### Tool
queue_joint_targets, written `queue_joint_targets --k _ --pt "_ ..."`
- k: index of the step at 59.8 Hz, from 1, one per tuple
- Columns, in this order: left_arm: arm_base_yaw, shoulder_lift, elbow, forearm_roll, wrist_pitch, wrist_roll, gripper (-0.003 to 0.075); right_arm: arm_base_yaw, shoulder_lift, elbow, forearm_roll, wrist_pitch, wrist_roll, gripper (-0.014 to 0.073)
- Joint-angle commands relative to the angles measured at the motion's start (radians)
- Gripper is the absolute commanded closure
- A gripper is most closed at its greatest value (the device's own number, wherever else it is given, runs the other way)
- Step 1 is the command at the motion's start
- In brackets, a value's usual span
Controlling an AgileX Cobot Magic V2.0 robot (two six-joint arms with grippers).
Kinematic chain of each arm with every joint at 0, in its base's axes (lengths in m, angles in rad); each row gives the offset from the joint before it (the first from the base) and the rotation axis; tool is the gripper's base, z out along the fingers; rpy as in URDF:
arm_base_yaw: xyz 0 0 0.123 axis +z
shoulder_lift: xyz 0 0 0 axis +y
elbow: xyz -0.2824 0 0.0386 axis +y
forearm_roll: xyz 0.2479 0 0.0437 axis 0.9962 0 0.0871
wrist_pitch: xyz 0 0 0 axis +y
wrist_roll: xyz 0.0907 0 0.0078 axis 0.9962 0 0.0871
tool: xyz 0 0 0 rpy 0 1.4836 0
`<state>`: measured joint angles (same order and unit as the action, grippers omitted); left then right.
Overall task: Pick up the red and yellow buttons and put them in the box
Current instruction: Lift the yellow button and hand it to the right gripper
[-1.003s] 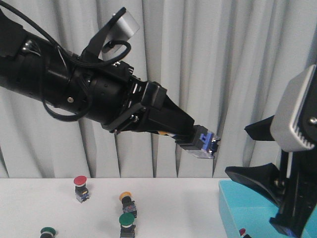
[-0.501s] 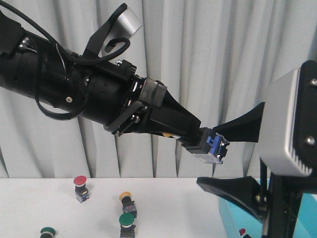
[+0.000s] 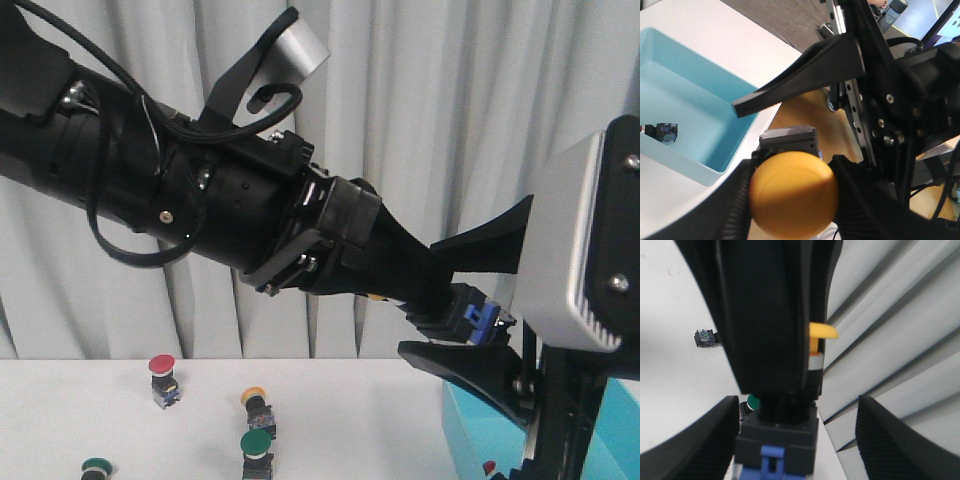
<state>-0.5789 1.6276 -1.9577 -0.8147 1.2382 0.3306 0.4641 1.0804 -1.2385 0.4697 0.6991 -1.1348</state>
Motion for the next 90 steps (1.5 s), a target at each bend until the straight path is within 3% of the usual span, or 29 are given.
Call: queue_joint_targets --k 1,16,23,33,43,55,64,76,83,90 --pt "-0.006 -0.039 -0.028 -0.060 -0.050 -0.003 0.0717 0.002 -0.004 -0.031 0.011 -0.064 -0.006 0.0199" --pt "-0.004 -0.039 -0.028 -0.057 -0.083 -0.002 0.0715 0.002 0.005 -0.031 0.017 -0.064 0.036 0.0482" --pt "-0.004 -0.039 -0.028 -0.056 -0.112 -0.002 0.0706 0.002 0.006 -0.031 0.025 -0.066 0.053 0.0535" --pt "-0.004 -0.039 -0.028 -0.056 -0.128 0.000 0.0657 0.002 0.006 -0.031 0.024 -0.064 0.053 0.0538" --pt "-0.004 -0.039 -0.028 -0.049 -0.134 0.047 0.0514 0.002 0.006 -0.031 0.024 -0.065 0.053 0.0531" --pt "-0.004 -0.039 -0.028 -0.049 -0.150 0.081 0.0276 0.002 0.006 -0.031 0.024 -0.066 0.053 0.0522" --pt "-0.004 -0.039 -0.028 -0.049 -0.151 0.108 0.0171 0.002 0.006 -0.031 0.024 -0.066 0.056 0.0513" --pt "0.000 -0.050 -0.037 0.000 -0.152 0.194 0.0177 -0.006 0.006 -0.031 -0.024 -0.075 0.109 0.0512" --pt "0.000 -0.074 -0.103 0.191 -0.152 0.201 0.0217 -0.006 0.006 -0.031 -0.159 -0.094 0.199 0.0512" --pt "0.000 -0.114 -0.185 0.430 -0.167 0.090 0.0287 -0.006 0.006 -0.031 -0.319 -0.141 0.340 0.0508"
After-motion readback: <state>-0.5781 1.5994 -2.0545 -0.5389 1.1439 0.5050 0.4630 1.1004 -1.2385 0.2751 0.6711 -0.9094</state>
